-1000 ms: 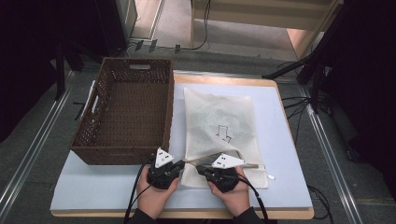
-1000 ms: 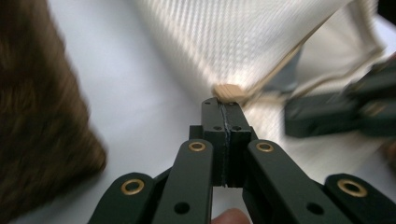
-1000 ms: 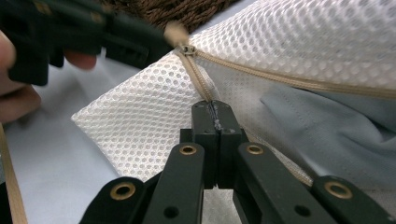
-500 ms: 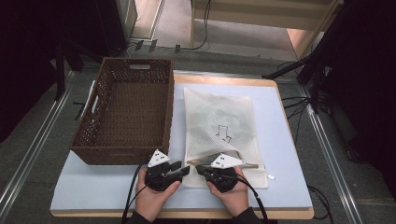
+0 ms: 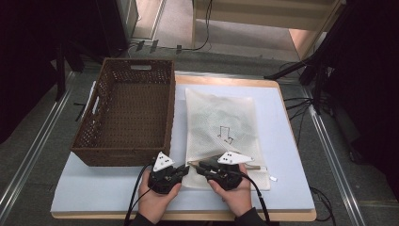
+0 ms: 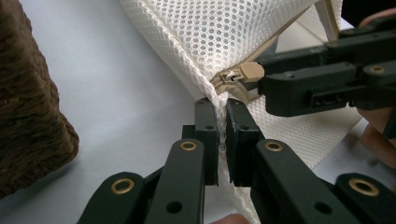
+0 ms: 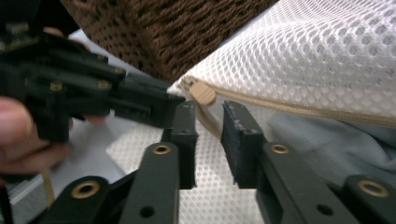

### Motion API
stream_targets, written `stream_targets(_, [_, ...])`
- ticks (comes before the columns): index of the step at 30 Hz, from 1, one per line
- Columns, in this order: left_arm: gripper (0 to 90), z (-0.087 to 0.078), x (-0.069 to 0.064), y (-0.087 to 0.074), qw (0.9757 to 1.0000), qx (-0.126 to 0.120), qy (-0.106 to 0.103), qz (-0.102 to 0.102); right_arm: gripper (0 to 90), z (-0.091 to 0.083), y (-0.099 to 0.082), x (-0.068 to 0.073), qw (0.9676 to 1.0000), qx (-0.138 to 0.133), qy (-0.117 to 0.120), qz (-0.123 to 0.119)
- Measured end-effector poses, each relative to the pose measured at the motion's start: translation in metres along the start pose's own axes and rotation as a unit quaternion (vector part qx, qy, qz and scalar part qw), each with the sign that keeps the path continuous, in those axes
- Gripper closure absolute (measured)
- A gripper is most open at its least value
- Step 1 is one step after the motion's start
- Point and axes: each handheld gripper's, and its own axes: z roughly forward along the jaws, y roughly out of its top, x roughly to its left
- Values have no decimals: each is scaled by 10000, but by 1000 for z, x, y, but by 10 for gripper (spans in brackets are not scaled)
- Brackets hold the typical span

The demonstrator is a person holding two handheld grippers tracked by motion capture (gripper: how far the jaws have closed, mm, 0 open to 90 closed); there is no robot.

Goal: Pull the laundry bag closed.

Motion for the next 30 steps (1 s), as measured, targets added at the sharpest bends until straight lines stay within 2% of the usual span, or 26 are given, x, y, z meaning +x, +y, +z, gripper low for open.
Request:
stream_targets(3, [852, 0, -2, -1, 9999, -13, 65, 112, 698, 3, 2, -3, 9996, -57, 67, 258])
stream_targets(5, [853, 0, -3, -1, 9997, -11, 129, 196, 698, 5, 2, -6, 9985, -109, 201, 495])
stream_targets(10, [854, 2, -8, -3, 9981, -66, 317, 522, 772, 7, 3, -8, 9957, -123, 430, 809])
stream_targets(14, [855, 2, -8, -3, 9975, -28, 369, 603, 835, 7, 3, -9, 9933, -196, 578, 986])
stream_targets(18, [857, 2, -10, -4, 9965, -25, 476, 694, 869, 6, 4, -6, 9934, -240, 600, 952])
stream_targets(23, [859, 2, -10, -4, 9970, -59, 414, 650, 867, 10, 3, -5, 9930, -228, 614, 987])
stream_targets(27, [862, 2, -6, -3, 9985, -67, 283, 474, 879, 11, 2, -4, 9935, -196, 617, 935])
stream_targets(30, [867, 1, -4, -3, 9995, -172, 144, 242, 882, 9, 1, -2, 9962, -222, 434, 720])
